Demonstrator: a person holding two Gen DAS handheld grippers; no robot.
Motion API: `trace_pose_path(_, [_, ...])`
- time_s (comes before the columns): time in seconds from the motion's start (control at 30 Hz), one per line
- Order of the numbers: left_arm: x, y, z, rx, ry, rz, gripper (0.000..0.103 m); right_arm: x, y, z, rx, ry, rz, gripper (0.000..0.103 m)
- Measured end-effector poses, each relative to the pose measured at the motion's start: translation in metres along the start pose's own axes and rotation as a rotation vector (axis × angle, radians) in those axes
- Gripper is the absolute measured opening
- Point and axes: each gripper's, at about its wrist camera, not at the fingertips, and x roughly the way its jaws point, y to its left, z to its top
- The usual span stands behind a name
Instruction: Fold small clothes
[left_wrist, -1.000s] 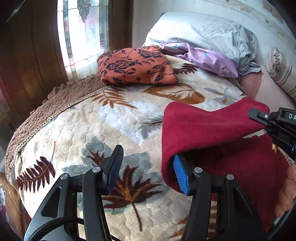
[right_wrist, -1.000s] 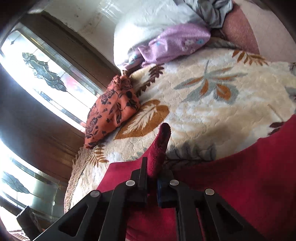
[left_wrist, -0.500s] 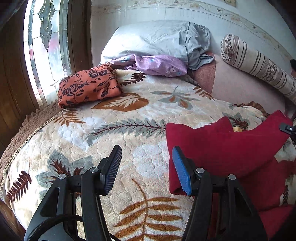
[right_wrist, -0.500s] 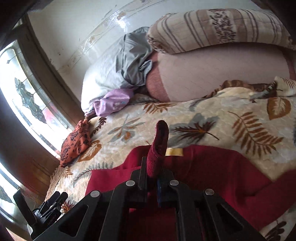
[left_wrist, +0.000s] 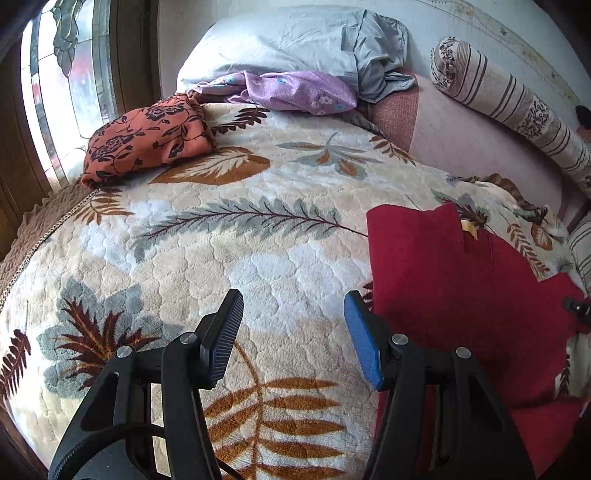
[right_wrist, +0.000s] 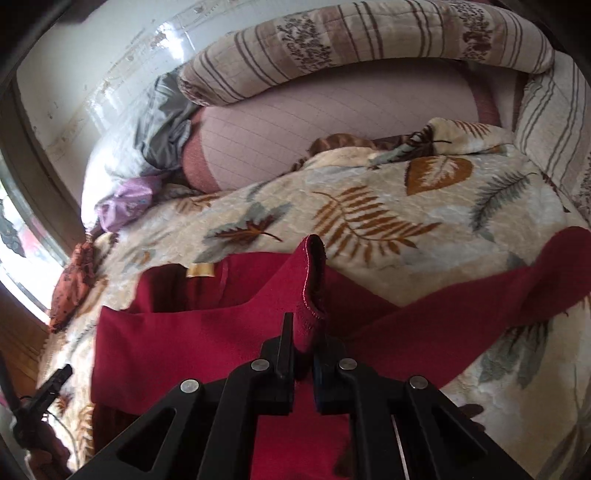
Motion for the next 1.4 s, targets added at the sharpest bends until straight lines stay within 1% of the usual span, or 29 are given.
trace_pose_path(0.03, [-0.002,0.0,0.0,0.003,0.002,-0.015,0.057,0.011,-0.006,-0.002,-0.006,0.044,-0.036,0.006])
trace_pose_path(0.1, [-0.005,-0.002,-0.001,0.029,0.001,-0.025,0.057,0.03,-0.017,-0.006,0.019,0.16,-0.048,0.008])
trace_pose_path(0.13, [-0.007,-0.003,-0.002,0.044,-0.003,-0.02,0.057,0.03,-0.019,-0.007,0.03,0.174,-0.053,0.009])
trace_pose_path(0.17, [-0.008,-0.003,-0.003,0.059,-0.005,-0.015,0.057,0.023,-0.016,-0.007,0.028,0.158,-0.056,0.01])
trace_pose_path(0.2, [-0.009,-0.003,-0.004,0.074,-0.003,-0.011,0.057,0.014,-0.011,-0.005,0.014,0.13,-0.058,0.016])
trace_pose_path(0.23, [-0.009,-0.003,-0.005,0.084,0.001,-0.006,0.057,0.003,-0.001,-0.002,-0.004,0.102,-0.049,0.031])
trace_pose_path(0.27, [-0.008,-0.002,-0.006,0.088,0.006,0.0,0.057,-0.008,0.012,0.002,-0.023,0.076,-0.019,0.043])
trace_pose_path(0.3, [-0.008,0.0,-0.006,0.087,0.013,0.004,0.057,-0.015,0.026,0.006,-0.042,0.053,0.026,0.066])
trace_pose_path(0.33, [-0.006,0.002,-0.007,0.081,0.021,0.01,0.057,-0.02,0.044,0.01,-0.064,0.036,0.077,0.076])
trace_pose_path(0.37, [-0.005,0.004,-0.006,0.07,0.028,0.013,0.057,-0.023,0.066,0.014,-0.103,0.023,0.144,0.076])
trace_pose_path(0.4, [-0.004,0.008,-0.006,0.057,0.033,0.01,0.057,-0.022,0.088,0.017,-0.152,0.024,0.203,0.076])
trace_pose_path(0.5, [-0.004,0.017,-0.005,0.027,0.037,0.013,0.057,-0.007,0.162,0.024,-0.313,0.074,0.352,0.076])
trace_pose_path(0.53, [-0.003,0.02,-0.004,0.021,0.037,0.018,0.057,0.001,0.186,0.026,-0.363,0.092,0.396,0.076])
trace_pose_path(0.57, [-0.003,0.023,-0.004,0.015,0.039,0.026,0.057,0.011,0.21,0.027,-0.414,0.107,0.414,0.076])
trace_pose_path(0.67, [0.002,0.032,-0.004,0.001,0.047,0.038,0.057,0.049,0.265,0.028,-0.527,0.169,0.407,0.076])
trace_pose_path(0.73, [0.006,0.038,-0.004,-0.01,0.062,0.048,0.057,0.077,0.289,0.025,-0.577,0.243,0.402,0.076])
trace_pose_path(0.8, [0.007,0.044,-0.004,-0.026,0.071,0.04,0.057,0.103,0.309,0.017,-0.642,0.303,0.358,0.074])
trace_pose_path(0.83, [0.007,0.046,-0.004,-0.032,0.074,0.039,0.057,0.115,0.312,0.011,-0.668,0.334,0.349,0.055])
trace_pose_path(0.87, [0.006,0.047,-0.003,-0.036,0.073,0.036,0.057,0.123,0.314,0.004,-0.69,0.377,0.353,0.041])
trace_pose_path(0.9, [0.005,0.049,-0.003,-0.039,0.069,0.035,0.057,0.129,0.315,-0.003,-0.712,0.414,0.345,0.024])
trace_pose_path(0.93, [0.003,0.051,-0.002,-0.045,0.064,0.038,0.057,0.132,0.316,-0.008,-0.738,0.434,0.335,0.017])
trace_pose_path(1.0, [-0.002,0.055,0.0,-0.063,0.051,0.036,0.057,0.128,0.319,-0.013,-0.779,0.42,0.35,0.01])
trace_pose_path(1.03, [-0.005,0.057,0.002,-0.071,0.043,0.034,0.057,0.123,0.321,-0.012,-0.781,0.402,0.369,0.01])
trace_pose_path(1.07, [-0.007,0.059,0.003,-0.079,0.034,0.035,0.057,0.117,0.323,-0.007,-0.76,0.377,0.403,0.009])
trace_pose_path(1.17, [-0.012,0.066,0.005,-0.105,0.013,0.043,0.057,0.103,0.332,0.008,-0.676,0.329,0.55,0.008])
trace_pose_path(1.2, [-0.013,0.069,0.005,-0.117,0.007,0.039,0.057,0.102,0.336,0.01,-0.67,0.313,0.576,0.008])
trace_pose_path(1.27, [-0.011,0.073,0.006,-0.137,0.011,0.032,0.057,0.109,0.349,0.007,-0.668,0.289,0.573,0.008])
trace_pose_path(1.33, [-0.007,0.074,0.007,-0.149,0.022,0.013,0.057,0.129,0.353,-0.001,-0.627,0.31,0.575,0.008])
trace_pose_path(1.4, [-0.005,0.07,0.008,-0.15,0.027,-0.004,0.057,0.149,0.359,-0.017,-0.637,0.318,0.531,0.008])
